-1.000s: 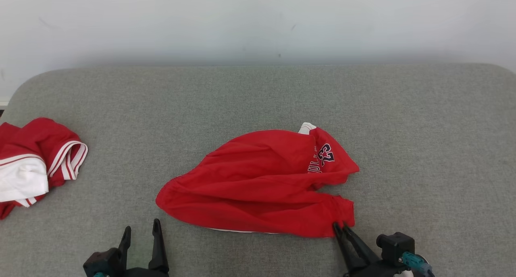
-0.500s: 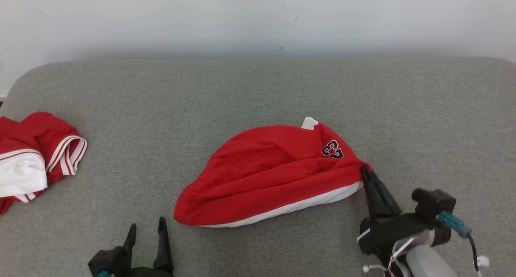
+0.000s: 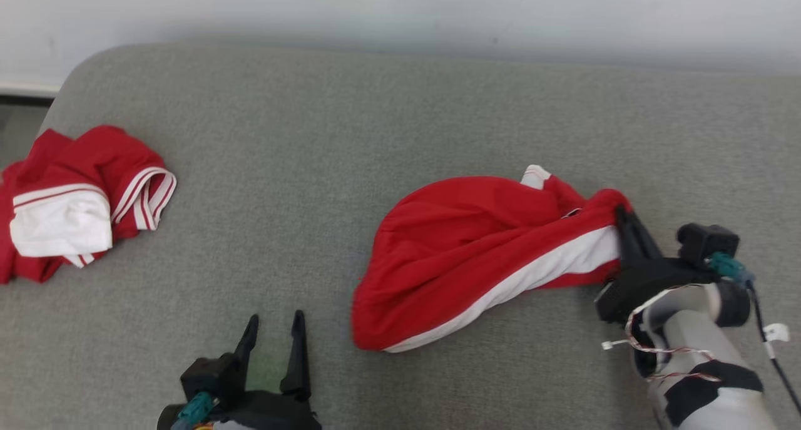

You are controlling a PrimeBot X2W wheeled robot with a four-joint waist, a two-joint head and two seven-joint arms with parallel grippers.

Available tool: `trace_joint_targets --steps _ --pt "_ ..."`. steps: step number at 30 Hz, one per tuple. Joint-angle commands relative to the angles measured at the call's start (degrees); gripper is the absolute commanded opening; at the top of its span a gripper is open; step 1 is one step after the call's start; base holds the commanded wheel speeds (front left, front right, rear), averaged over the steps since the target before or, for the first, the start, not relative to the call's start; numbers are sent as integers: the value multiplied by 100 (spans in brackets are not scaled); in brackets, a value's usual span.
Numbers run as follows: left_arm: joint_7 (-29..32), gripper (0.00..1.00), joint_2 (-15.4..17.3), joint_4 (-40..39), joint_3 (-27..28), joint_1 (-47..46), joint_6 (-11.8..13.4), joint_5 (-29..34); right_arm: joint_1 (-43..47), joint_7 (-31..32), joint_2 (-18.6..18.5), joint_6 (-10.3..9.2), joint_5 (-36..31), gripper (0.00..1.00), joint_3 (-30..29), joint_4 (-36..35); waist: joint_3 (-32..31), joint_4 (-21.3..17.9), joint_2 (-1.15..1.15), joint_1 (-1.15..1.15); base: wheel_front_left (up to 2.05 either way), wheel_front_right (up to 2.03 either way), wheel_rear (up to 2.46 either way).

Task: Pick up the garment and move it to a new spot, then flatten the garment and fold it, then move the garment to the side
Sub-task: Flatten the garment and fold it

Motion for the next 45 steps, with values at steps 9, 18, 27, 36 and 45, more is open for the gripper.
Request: trace_joint_targets --steps 9,18,27,36,45 --pt "-20 100 -5 -184 -297 -99 -90 -98 -164 -2 120 -13 -897 100 -1012 389 212 251 0 -1 0 0 0" --pt "-19 100 -1 -395 -472 147 -456 -213 608 -3 379 -13 -1032 100 -1088 -645 -194 -218 0 -1 0 0 0" --pt "-20 100 3 -333 -717 461 -707 -464 1646 -4 526 -13 -815 100 -947 -1419 -550 -637 0 -1 0 0 0" --pt "-20 100 -1 49 -857 630 -748 -708 2047 -3 609 -13 -809 100 -715 -1393 -735 -931 0 -1 0 0 0" --pt "-20 100 -2 386 -726 413 -745 -634 1996 -3 547 -13 -761 100 -594 -1366 -651 -1157 0 -1 0 0 0"
